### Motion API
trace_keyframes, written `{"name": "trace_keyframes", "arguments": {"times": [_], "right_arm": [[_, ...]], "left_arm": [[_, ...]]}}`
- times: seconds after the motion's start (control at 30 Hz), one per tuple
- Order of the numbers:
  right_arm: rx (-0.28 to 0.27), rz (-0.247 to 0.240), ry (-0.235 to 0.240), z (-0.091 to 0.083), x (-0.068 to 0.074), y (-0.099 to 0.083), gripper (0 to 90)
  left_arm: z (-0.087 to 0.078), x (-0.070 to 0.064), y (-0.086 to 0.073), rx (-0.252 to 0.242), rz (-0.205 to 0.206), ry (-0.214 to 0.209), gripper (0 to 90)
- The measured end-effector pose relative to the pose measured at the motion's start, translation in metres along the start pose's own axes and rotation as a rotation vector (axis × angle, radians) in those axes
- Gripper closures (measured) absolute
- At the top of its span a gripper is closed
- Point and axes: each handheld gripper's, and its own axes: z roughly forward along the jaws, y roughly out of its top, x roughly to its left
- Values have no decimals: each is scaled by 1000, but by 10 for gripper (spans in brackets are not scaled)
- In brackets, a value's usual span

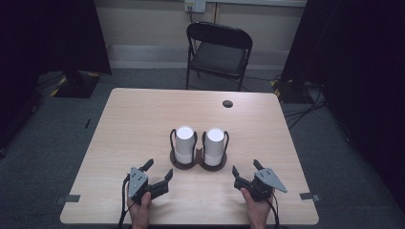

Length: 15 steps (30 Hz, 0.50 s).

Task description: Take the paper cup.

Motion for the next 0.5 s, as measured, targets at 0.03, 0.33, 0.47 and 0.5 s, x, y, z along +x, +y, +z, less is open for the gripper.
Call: {"name": "trace_keyframes", "arguments": {"times": [0.03, 0.33, 0.47, 0.5], "right_arm": [[0, 11, 15, -1, 1, 0, 177], [-18, 32, 103, -3, 11, 10, 234], [-34, 10, 129, -2, 16, 18, 257], [-39, -1, 155, -2, 19, 22, 288]], "left_arm": [[0, 0, 0, 1, -1, -1, 180], [0, -1, 0, 5, -1, 4, 177], [1, -1, 0, 6, 1, 5, 177], [1, -1, 0, 10, 7, 5, 177]]}}
